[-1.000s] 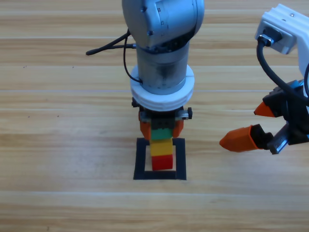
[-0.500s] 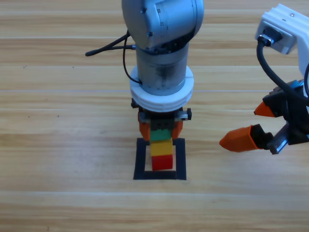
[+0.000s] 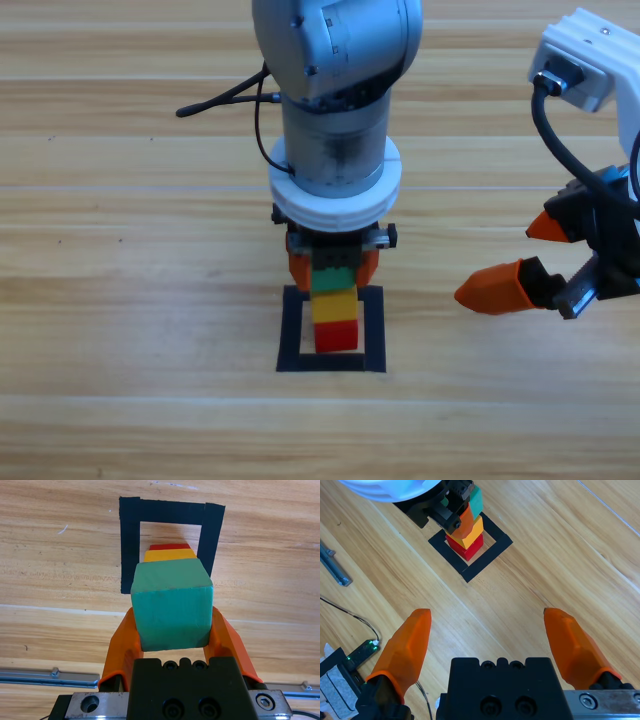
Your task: Stack the blocks in the rectangular block: red at the bottom, yellow in the middle, green on top
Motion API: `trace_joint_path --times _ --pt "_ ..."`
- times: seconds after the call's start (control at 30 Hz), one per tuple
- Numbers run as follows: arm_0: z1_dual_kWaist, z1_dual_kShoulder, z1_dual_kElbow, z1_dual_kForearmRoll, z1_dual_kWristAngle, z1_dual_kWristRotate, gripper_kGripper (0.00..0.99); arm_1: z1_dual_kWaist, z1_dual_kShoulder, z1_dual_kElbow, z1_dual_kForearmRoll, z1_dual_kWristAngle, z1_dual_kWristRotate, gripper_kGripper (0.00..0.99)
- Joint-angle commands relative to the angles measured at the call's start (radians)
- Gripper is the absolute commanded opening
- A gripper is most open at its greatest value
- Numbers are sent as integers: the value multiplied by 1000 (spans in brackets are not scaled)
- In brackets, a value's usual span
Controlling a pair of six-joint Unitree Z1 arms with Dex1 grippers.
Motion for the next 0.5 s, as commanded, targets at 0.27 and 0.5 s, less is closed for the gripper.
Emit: trace_joint_path --times 0.27,0.5 --pt "-21 6 27 8 -3 -16 28 -28 9 27 -23 3 -5 989" --pt "-19 12 27 8 -3 -16 29 -28 9 27 -23 3 -5 989"
